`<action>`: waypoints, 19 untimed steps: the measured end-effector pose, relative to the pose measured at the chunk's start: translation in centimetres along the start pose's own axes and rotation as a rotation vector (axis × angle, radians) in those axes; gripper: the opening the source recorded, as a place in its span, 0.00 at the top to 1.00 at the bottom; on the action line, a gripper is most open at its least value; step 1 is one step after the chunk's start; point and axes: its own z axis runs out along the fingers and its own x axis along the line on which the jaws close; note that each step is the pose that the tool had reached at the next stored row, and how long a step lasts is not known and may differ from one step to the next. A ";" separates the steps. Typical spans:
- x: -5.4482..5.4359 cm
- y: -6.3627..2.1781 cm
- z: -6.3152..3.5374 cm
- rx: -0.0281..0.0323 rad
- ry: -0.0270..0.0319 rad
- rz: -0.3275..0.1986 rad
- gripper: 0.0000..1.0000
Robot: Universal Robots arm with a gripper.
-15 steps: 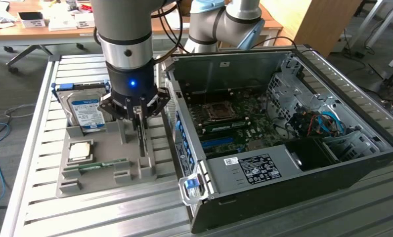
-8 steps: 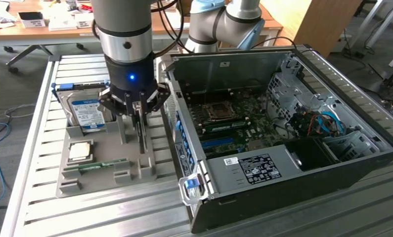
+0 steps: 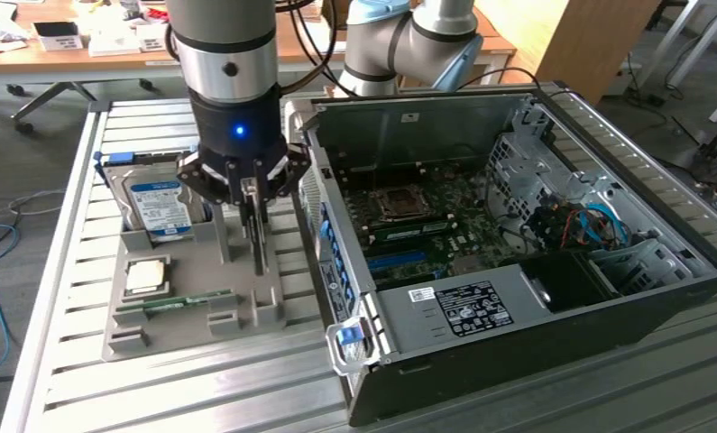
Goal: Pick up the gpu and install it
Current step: 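Pick up the gpu and move the gpu toward the slot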
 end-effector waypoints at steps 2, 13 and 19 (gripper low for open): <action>0.0 0.01 -0.23 0.0000 0.0000 0.000 0.73; 0.0 0.07 -1.66 0.0000 0.0000 0.000 0.73; -0.1 0.13 -2.87 -0.0001 0.0000 0.000 0.73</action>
